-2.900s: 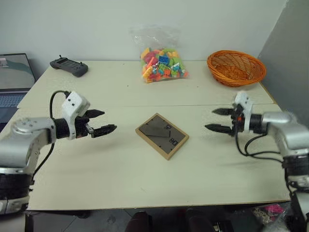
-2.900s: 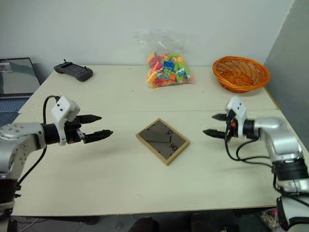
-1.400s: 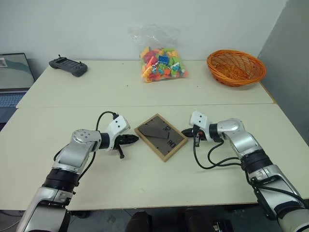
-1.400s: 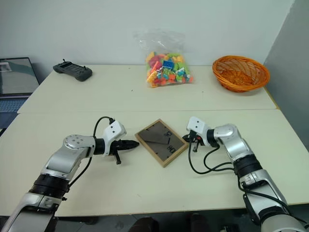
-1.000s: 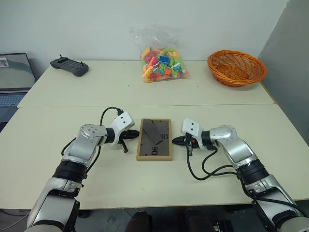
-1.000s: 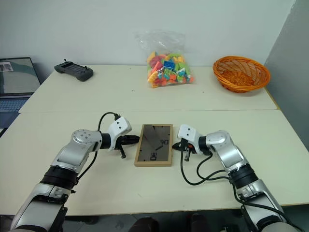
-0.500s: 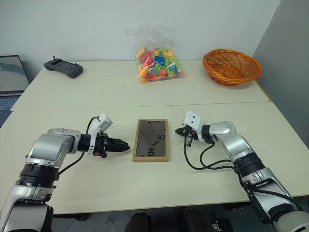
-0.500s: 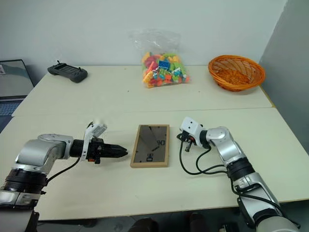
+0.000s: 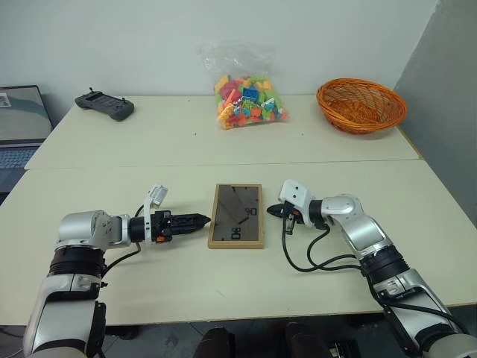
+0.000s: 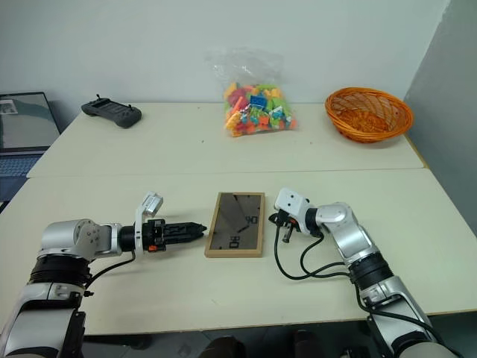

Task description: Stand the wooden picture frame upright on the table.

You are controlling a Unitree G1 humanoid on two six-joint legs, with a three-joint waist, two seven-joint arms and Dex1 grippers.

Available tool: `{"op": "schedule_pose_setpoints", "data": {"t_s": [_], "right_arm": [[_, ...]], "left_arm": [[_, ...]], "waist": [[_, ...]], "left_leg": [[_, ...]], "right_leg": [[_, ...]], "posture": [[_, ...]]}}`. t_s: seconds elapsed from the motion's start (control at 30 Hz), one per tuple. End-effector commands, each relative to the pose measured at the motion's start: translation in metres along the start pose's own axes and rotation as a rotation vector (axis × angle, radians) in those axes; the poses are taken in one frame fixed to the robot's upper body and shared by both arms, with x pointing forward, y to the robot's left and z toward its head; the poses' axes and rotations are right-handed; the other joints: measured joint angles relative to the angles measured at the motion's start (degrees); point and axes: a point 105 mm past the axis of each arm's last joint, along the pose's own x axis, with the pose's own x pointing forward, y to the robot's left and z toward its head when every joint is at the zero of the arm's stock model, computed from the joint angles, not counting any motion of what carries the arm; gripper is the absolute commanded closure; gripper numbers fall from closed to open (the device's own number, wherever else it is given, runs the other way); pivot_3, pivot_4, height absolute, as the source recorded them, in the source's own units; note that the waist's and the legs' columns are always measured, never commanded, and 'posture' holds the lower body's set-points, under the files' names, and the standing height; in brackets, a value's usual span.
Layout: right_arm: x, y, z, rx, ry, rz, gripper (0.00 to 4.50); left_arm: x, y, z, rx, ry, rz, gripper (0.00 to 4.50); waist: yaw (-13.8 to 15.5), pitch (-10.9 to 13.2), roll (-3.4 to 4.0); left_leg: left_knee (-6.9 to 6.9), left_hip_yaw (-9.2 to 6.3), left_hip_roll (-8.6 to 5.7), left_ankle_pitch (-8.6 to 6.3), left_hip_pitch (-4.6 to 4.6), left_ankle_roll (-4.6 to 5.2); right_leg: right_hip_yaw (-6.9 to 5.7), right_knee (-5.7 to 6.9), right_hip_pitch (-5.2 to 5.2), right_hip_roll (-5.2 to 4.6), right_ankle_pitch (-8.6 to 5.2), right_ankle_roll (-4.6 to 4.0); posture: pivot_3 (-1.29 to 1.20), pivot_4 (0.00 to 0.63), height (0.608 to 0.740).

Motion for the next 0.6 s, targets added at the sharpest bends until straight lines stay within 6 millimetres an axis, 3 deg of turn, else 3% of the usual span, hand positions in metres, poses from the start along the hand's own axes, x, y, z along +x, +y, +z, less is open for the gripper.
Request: {"op": "schedule_pose_setpoints", "data": {"t_s": [0.03,0.37,0.57,0.6], "right_arm": [[0.005,0.006,0.016,-0.018,-0.049,0.018,4.5],[0.021,0.02,0.032,0.012,-0.097,0.034,4.5],[0.019,0.02,0.026,0.037,-0.087,0.015,4.5],[0.019,0.019,0.025,0.039,-0.084,0.01,4.5]], "left_arm": [[0.019,0.007,-0.013,-0.024,0.06,0.031,0.01],[0.042,-0.037,-0.031,-0.04,0.113,-0.156,0.01],[0.035,-0.032,-0.033,-0.046,0.055,-0.105,0.01],[0.033,-0.03,-0.03,-0.043,0.038,-0.091,0.19]], "waist": [[0.18,-0.04,0.03],[0.18,-0.09,0.05],[-0.21,-0.08,0.04],[-0.24,-0.08,0.05]], "left_leg": [[0.0,-0.01,0.0,0.0,0.0,0.0],[0.01,0.01,0.0,0.04,-0.03,-0.08],[-0.01,-0.03,0.01,0.03,-0.03,-0.06],[-0.02,-0.05,0.01,0.03,-0.03,-0.05]], "right_leg": [[0.0,0.0,0.0,0.0,0.0,0.0],[0.07,-0.1,0.01,-0.03,0.0,0.0],[0.08,-0.1,-0.01,-0.02,0.0,0.0],[0.06,-0.09,-0.01,-0.02,0.0,0.0]], "posture": [[0.0,0.15,0.74],[0.0,0.15,0.74],[0.0,0.15,0.74],[0.0,0.15,0.74]]}}
